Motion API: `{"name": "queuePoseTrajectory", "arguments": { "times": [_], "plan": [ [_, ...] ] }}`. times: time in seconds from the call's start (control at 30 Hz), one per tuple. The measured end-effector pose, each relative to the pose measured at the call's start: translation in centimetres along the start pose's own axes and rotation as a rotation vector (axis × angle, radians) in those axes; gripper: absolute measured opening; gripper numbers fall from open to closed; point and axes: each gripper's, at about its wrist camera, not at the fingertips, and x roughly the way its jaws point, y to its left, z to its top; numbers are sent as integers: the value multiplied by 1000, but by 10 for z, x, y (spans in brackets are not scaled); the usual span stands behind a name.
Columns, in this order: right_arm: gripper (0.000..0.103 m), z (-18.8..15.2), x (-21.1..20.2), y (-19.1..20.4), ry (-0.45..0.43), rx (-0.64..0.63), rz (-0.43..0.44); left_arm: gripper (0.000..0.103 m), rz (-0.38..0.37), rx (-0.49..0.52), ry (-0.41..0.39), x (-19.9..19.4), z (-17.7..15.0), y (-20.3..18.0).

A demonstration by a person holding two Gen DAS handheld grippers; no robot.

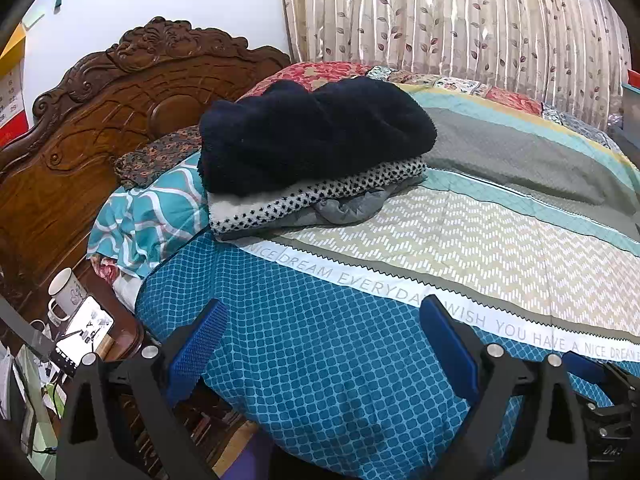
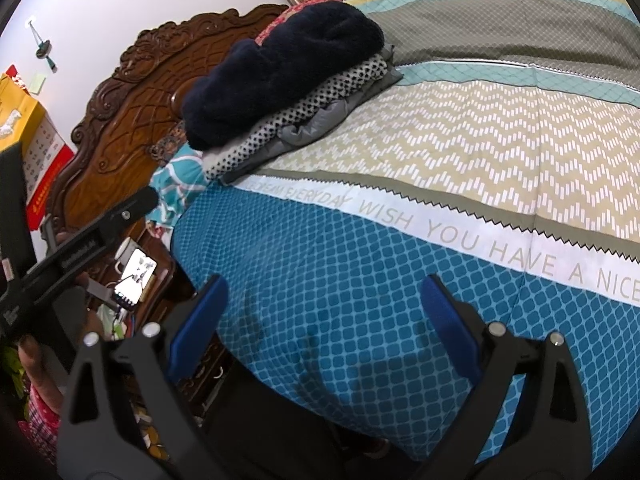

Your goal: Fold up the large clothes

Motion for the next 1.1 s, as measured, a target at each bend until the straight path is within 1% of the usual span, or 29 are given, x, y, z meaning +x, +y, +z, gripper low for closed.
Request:
{"name": "queuePoseTrajectory", "arguments": {
  "times": [0.5,1.1],
  "plan": [
    [93,0,0,0,-1,0,0,89,-37,21,0,-1,1,-5],
    [93,-2,1,7,-19,-4,-6,89,-67,14,45,8,1,-4]
  ]
}}
